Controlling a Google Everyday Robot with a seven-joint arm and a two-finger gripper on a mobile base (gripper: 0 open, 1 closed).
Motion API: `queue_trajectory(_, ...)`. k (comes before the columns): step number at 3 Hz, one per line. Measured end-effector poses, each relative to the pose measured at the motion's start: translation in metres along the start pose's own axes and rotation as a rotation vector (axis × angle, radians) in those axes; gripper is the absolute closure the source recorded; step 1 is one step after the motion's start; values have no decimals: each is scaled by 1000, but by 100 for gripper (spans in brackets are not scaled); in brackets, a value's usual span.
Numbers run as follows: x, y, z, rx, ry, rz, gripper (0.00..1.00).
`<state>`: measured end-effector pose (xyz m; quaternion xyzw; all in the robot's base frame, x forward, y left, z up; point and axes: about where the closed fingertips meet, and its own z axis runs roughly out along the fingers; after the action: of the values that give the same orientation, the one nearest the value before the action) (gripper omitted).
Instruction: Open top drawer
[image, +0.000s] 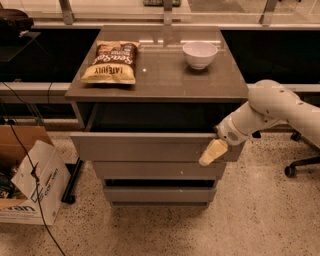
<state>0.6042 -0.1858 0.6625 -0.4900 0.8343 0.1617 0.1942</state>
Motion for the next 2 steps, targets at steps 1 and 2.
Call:
queue_trajectory(1, 10, 5, -5, -25, 24, 12, 42)
queue_trajectory(2, 10, 5, -5, -25, 24, 13, 65)
